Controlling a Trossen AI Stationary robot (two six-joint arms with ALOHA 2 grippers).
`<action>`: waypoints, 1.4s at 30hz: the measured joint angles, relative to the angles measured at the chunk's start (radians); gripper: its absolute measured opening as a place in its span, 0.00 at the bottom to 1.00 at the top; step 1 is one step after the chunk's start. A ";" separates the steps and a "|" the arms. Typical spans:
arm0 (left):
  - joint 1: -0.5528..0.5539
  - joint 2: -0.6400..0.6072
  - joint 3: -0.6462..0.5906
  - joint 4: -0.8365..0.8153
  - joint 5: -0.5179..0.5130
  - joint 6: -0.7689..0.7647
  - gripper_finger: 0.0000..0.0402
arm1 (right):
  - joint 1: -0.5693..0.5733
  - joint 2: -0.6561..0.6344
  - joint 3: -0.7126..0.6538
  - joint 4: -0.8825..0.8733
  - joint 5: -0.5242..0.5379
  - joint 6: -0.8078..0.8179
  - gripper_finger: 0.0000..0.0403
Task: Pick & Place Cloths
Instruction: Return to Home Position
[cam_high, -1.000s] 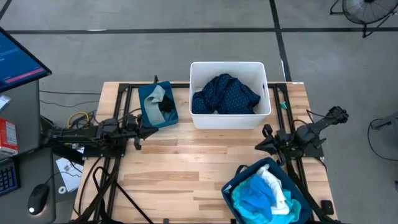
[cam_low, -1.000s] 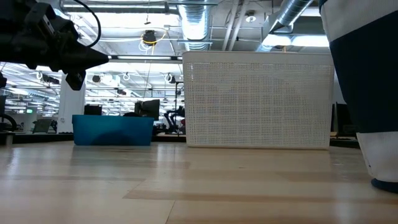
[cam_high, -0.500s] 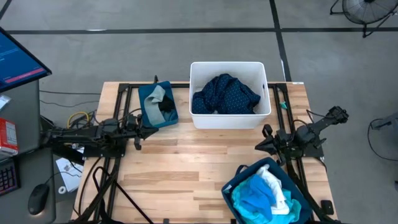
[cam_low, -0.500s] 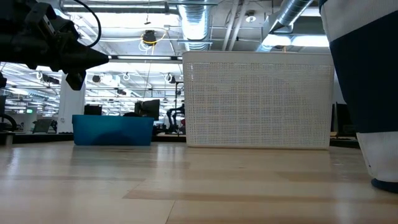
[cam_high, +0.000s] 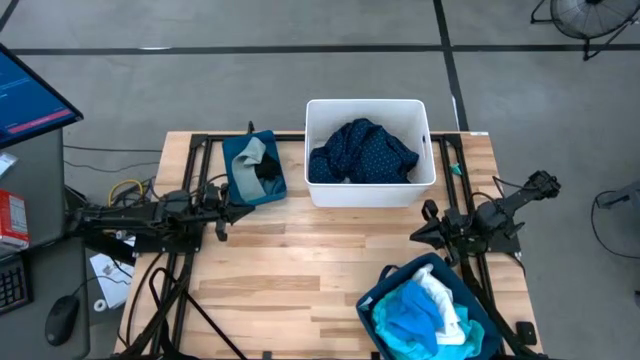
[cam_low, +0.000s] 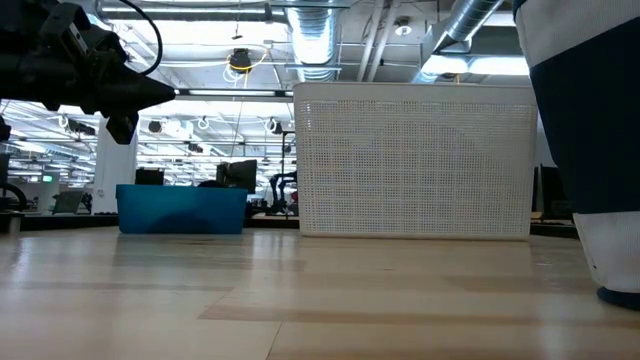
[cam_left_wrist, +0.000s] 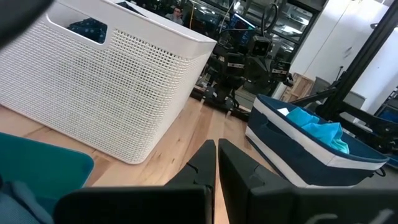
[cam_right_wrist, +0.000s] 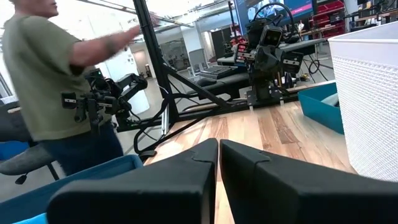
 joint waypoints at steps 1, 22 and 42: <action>0.000 0.000 0.000 0.000 0.000 0.000 0.00 | 0.000 0.000 0.000 0.000 0.000 0.000 0.04; 0.000 0.000 0.000 0.009 0.000 0.000 0.00 | 0.000 0.000 0.000 0.000 0.000 0.000 0.04; 0.000 0.000 0.000 0.021 0.000 0.000 0.00 | 0.000 0.000 0.000 0.000 0.000 0.000 0.04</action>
